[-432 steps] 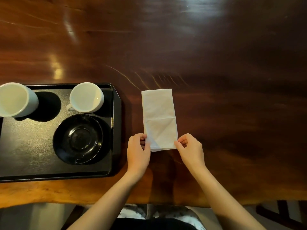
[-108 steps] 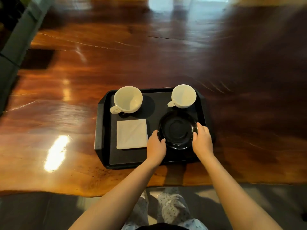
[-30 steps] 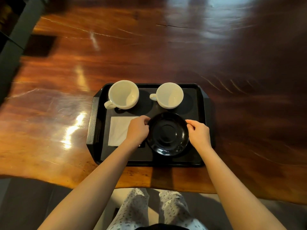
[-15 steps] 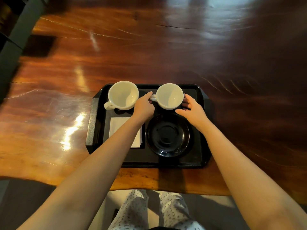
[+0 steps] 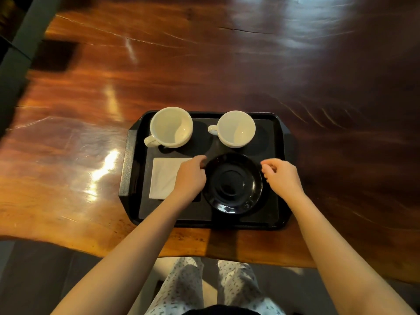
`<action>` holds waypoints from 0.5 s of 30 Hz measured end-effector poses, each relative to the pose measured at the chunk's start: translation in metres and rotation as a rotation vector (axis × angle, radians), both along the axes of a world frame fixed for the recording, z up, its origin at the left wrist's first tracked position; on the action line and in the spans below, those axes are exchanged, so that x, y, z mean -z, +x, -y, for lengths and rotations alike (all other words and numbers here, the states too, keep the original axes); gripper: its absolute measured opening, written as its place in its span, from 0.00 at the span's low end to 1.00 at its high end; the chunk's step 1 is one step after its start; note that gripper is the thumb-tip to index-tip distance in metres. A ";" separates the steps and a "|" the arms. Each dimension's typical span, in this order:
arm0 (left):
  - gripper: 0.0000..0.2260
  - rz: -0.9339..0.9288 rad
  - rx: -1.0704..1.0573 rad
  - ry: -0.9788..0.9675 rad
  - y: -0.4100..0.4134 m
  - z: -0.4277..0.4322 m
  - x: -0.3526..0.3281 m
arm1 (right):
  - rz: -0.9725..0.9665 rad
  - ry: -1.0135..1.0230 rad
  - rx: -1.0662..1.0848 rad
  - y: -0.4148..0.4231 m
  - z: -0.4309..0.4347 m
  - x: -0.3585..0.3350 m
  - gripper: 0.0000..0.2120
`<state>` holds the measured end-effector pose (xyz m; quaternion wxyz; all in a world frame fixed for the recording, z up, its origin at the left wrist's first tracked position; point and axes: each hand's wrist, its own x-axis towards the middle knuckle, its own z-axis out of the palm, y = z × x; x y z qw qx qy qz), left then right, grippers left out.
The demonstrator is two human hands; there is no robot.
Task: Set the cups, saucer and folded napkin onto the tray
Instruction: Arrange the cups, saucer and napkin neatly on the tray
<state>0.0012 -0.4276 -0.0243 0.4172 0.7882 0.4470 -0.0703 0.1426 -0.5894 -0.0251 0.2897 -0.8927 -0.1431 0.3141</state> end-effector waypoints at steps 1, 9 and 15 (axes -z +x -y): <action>0.20 -0.014 0.007 -0.005 -0.002 0.001 0.002 | -0.016 -0.025 -0.018 -0.003 0.002 0.002 0.13; 0.18 0.007 0.002 -0.008 -0.007 0.003 -0.008 | -0.026 -0.046 -0.012 -0.012 -0.002 -0.001 0.14; 0.16 0.215 -0.404 0.211 -0.044 -0.043 -0.038 | 0.251 0.168 -0.052 -0.047 -0.029 -0.039 0.14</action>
